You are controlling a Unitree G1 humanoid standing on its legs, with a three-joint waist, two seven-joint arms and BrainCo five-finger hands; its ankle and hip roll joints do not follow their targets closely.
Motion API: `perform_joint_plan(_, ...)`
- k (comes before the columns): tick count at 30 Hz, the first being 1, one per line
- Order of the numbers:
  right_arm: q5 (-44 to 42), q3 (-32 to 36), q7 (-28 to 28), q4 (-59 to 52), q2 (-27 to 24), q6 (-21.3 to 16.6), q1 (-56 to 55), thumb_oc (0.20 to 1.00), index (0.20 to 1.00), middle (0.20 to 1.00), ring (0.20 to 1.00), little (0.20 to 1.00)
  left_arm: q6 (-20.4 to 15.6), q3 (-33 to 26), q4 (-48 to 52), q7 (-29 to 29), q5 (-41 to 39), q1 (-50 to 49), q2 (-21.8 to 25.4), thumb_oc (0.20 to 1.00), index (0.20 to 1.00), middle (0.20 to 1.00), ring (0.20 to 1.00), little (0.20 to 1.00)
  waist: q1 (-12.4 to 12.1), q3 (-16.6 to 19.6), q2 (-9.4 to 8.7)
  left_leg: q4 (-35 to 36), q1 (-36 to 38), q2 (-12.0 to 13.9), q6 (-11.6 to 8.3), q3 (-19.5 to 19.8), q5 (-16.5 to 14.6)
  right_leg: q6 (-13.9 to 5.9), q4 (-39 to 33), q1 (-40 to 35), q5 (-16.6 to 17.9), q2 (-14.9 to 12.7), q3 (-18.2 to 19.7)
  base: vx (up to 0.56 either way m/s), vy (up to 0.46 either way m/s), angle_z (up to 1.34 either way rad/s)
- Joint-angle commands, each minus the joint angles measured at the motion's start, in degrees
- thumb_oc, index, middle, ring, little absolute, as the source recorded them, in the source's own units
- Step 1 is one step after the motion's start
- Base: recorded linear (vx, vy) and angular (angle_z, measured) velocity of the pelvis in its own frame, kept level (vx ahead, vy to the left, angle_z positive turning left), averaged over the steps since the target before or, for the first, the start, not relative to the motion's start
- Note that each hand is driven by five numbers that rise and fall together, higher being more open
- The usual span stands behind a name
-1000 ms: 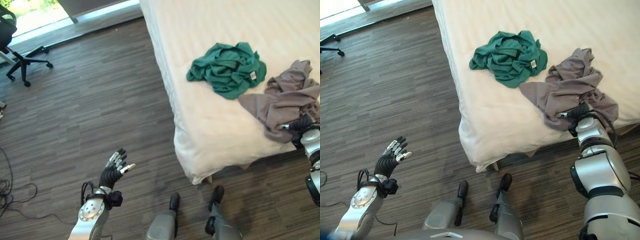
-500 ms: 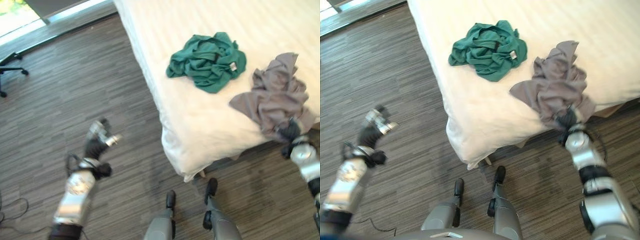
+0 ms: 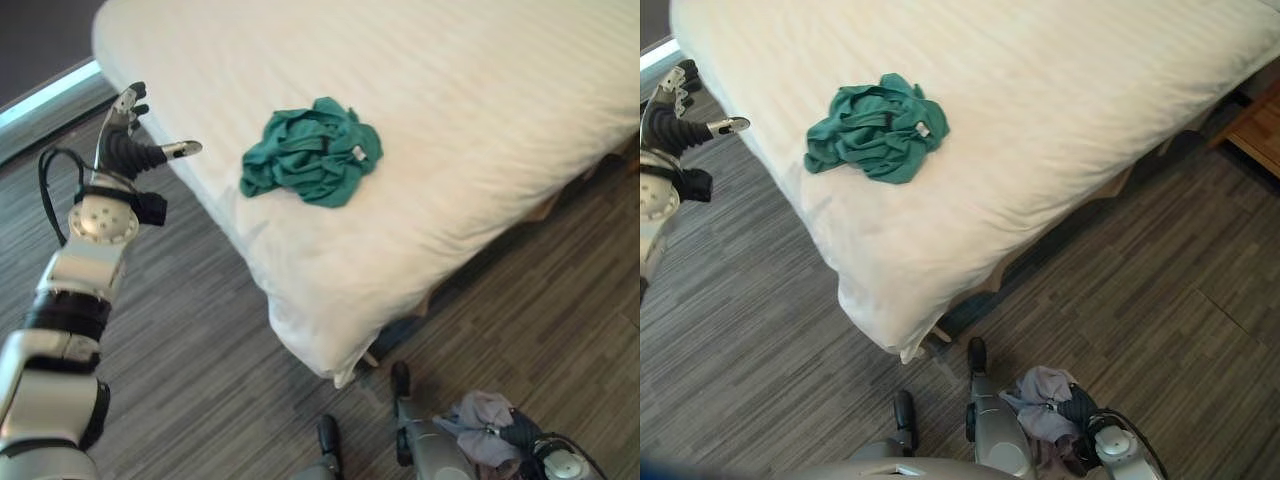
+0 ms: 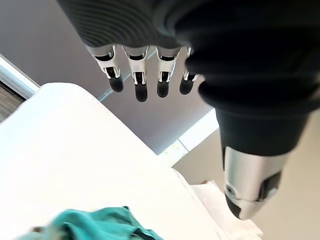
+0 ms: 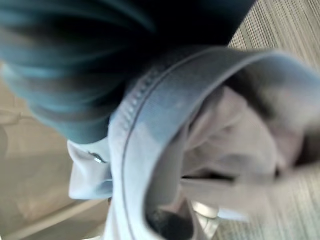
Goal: Pick up bed clothes into laundry basket.
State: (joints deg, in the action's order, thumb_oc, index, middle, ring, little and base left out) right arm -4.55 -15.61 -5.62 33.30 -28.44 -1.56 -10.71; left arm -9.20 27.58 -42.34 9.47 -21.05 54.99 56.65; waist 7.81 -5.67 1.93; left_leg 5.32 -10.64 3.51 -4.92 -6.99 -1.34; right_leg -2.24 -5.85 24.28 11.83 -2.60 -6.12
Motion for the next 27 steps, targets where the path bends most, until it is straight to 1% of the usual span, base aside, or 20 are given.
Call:
perform_joint_plan(1, -4.2, 1.5, -0.9, -6.6, -1.4, -3.4, 3.4, 0.2, 0.2, 0.2, 0.2, 0.2, 0.6, 1.3, -7.9, -0.4, 2.8, 10.5, 3.4, 1.0, 1.0, 1.0, 1.0, 1.0, 1.4, -2.7, 3.43, -0.3, -3.3, 3.6, -2.9, 4.8, 7.5, -5.96, 0.9, -4.2, -3.3, -2.3, 4.1, -0.05, 0.06, -0.06)
perform_joint_plan(4, -5.0, 1.3, -0.6, -7.7, -1.0, -3.7, 2.8, 0.2, 0.2, 0.2, 0.2, 0.2, 0.9, 3.8, -14.9, -0.8, 0.7, 16.3, 2.2, 1.0, 1.0, 1.0, 1.0, 1.0, 3.1, -4.4, 4.43, -0.3, -4.9, 2.9, -2.97, 3.8, 7.6, -6.22, 1.0, -1.9, -2.2, -2.7, 5.3, -0.05, 0.068, -0.06)
perform_joint_plan(6, -5.2, 1.3, -0.1, -8.3, -1.0, -3.7, 2.8, 0.2, 0.2, 0.2, 0.2, 0.2, 1.4, 5.1, -17.7, -1.0, 1.1, 18.8, 2.2, 1.0, 1.0, 1.0, 1.0, 1.0, 3.8, -5.6, 5.2, -0.3, -6.0, 2.6, -3.03, 3.1, 7.5, -6.28, 1.1, -0.5, -1.8, -2.7, 6.3, -0.02, 0.056, -0.15)
perform_joint_plan(7, -5.2, 1.3, -0.1, -8.3, -1.0, -3.7, 2.9, 0.2, 0.2, 0.2, 0.2, 0.2, 1.4, 5.4, -17.9, -1.1, 1.1, 19.0, 2.1, 1.0, 1.0, 1.0, 1.0, 1.0, 3.6, -5.6, 5.2, -0.3, -5.9, 2.7, -3.02, 3.0, 7.2, -6.29, 1.2, -0.5, -2.0, -2.6, 6.3, -0.02, 0.045, -0.24)
perform_joint_plan(8, -5.2, 1.8, 0.5, -8.6, -0.8, -3.9, 2.4, 0.2, 0.2, 0.2, 0.2, 0.2, 1.1, 4.4, -18.4, -1.4, -1.0, 19.2, 2.3, 1.0, 1.0, 1.0, 1.0, 1.0, 4.1, -6.6, 6.03, -0.3, -7.0, 2.3, -3.05, 2.5, 7.2, -6.38, 1.2, 0.7, -1.7, -2.8, 7.1, 0.0, 0.025, -0.22)
perform_joint_plan(9, -5.2, 1.8, 0.5, -8.6, -0.8, -3.9, 2.4, 0.2, 0.2, 0.2, 0.2, 0.2, 1.1, 4.3, -18.3, -1.4, -1.0, 19.2, 2.3, 1.0, 1.0, 1.0, 1.0, 1.0, 4.1, -6.6, 6.04, -0.3, -7.0, 2.3, -3.05, 2.5, 7.2, -6.38, 1.2, 0.7, -1.7, -2.8, 7.1, -0.02, 0.062, -0.12)
perform_joint_plan(10, -5.8, 2.4, 1.5, -8.3, -0.3, -4.0, 2.3, 0.2, 0.2, 0.2, 0.2, 0.2, 0.7, 3.5, -17.5, -1.4, -3.1, 18.7, 2.2, 1.0, 1.0, 1.0, 1.0, 1.0, 4.6, -8.0, 7.24, -0.3, -8.1, 1.8, -3.06, 2.3, 7.1, -6.48, 1.2, 1.9, -1.2, -3.1, 7.9, -0.01, 0.049, -0.06)
perform_joint_plan(13, -7.6, 3.5, 2.5, -8.8, -0.1, -4.7, 2.9, 0.2, 0.2, 0.2, 0.2, 0.2, 0.3, 1.8, -15.6, -1.6, -4.3, 16.2, 2.2, 1.0, 1.0, 1.0, 1.0, 1.0, 5.2, -9.3, 8.64, -0.3, -9.5, 1.1, -3.05, 1.6, 7.1, -6.53, 1.3, 3.5, -0.9, -3.3, 8.6, -0.01, 0.049, -0.06)
perform_joint_plan(15, -8.4, 4.3, 3.0, -9.4, -0.2, -5.5, 3.1, 0.2, 0.2, 0.2, 0.2, 0.2, -0.3, 1.5, -13.9, -2.2, -5.0, 14.9, 2.0, 1.0, 1.0, 1.0, 1.0, 1.0, 5.6, -10.1, 9.39, -0.3, -10.5, 0.8, -2.98, 1.3, 7.0, -6.54, 1.4, 4.8, -0.5, -3.3, 9.1, -0.02, 0.03, -0.09)
perform_joint_plan(17, -9.2, 4.7, 3.4, -10.5, -0.5, -6.2, 3.2, 0.2, 0.2, 0.2, 0.2, 0.2, -0.5, 2.7, -12.8, -3.4, -4.2, 14.5, 1.0, 1.0, 1.0, 1.0, 1.0, 1.0, 6.2, -11.3, 10.17, -0.3, -12.1, 0.5, -2.89, 1.2, 7.1, -6.54, 1.6, 6.5, -0.3, -3.4, 9.6, -0.03, 0.022, -0.09)
perform_joint_plan(18, -9.1, 4.8, 3.5, -11.0, -0.6, -6.7, 3.3, 0.2, 0.2, 0.2, 0.2, 0.2, -0.4, 3.5, -12.7, -3.7, -3.7, 14.8, 0.0, 1.0, 1.0, 1.0, 1.0, 1.0, 6.6, -11.8, 10.43, -0.3, -12.8, 0.5, -2.88, 1.1, 7.1, -6.6, 1.6, 7.1, -0.1, -3.5, 9.7, -0.02, 0.015, -0.07)
perform_joint_plan(20, -9.1, 4.8, 3.7, -11.3, -0.6, -6.8, 3.4, 0.2, 0.2, 0.2, 0.2, 0.2, -0.4, 3.8, -12.9, -3.8, -3.6, 15.1, -0.5, 1.0, 1.0, 1.0, 1.0, 1.0, 6.7, -12.1, 10.55, -0.3, -13.2, 0.4, -2.89, 1.1, 7.1, -6.61, 1.5, 7.4, -0.1, -3.5, 9.8, -0.01, 0.003, -0.03)
perform_joint_plan(21, -9.2, 5.0, 4.5, -11.5, -0.8, -7.0, 3.7, 0.2, 0.2, 0.2, 0.2, 0.2, -0.3, 4.9, -13.0, -3.8, -2.3, 15.5, -1.9, 1.0, 1.0, 1.0, 1.0, 1.0, 7.0, -12.6, 10.91, -0.3, -14.0, 0.3, -2.88, 1.0, 7.2, -6.64, 1.5, 8.4, 0.2, -3.4, 9.8, -0.04, 0.01, -0.08)
perform_joint_plan(25, -8.8, 4.9, 5.2, -12.1, -0.8, -7.8, 3.4, 0.2, 0.2, 0.2, 0.2, 0.2, 0.2, 7.6, -14.2, -3.7, 2.9, 16.6, -4.8, 1.0, 1.0, 1.0, 1.0, 1.0, 7.5, -13.3, 10.74, -0.3, -15.3, 0.2, -2.74, 0.7, 7.2, -6.71, 1.5, 9.8, 0.7, -3.2, 10.4, -0.02, 0.003, -0.02)
perform_joint_plan(27, -8.8, 5.0, 5.4, -12.0, -0.7, -7.9, 3.2, 0.2, 0.2, 0.2, 0.2, 0.2, 0.4, 8.2, -14.4, -3.8, 3.9, 16.7, -5.3, 1.0, 1.0, 1.0, 1.0, 1.0, 7.5, -13.3, 10.68, -0.3, -15.4, 0.2, -2.71, 0.7, 7.2, -6.73, 1.5, 10.2, 0.7, -3.1, 10.5, 0.0, 0.0, 0.0)
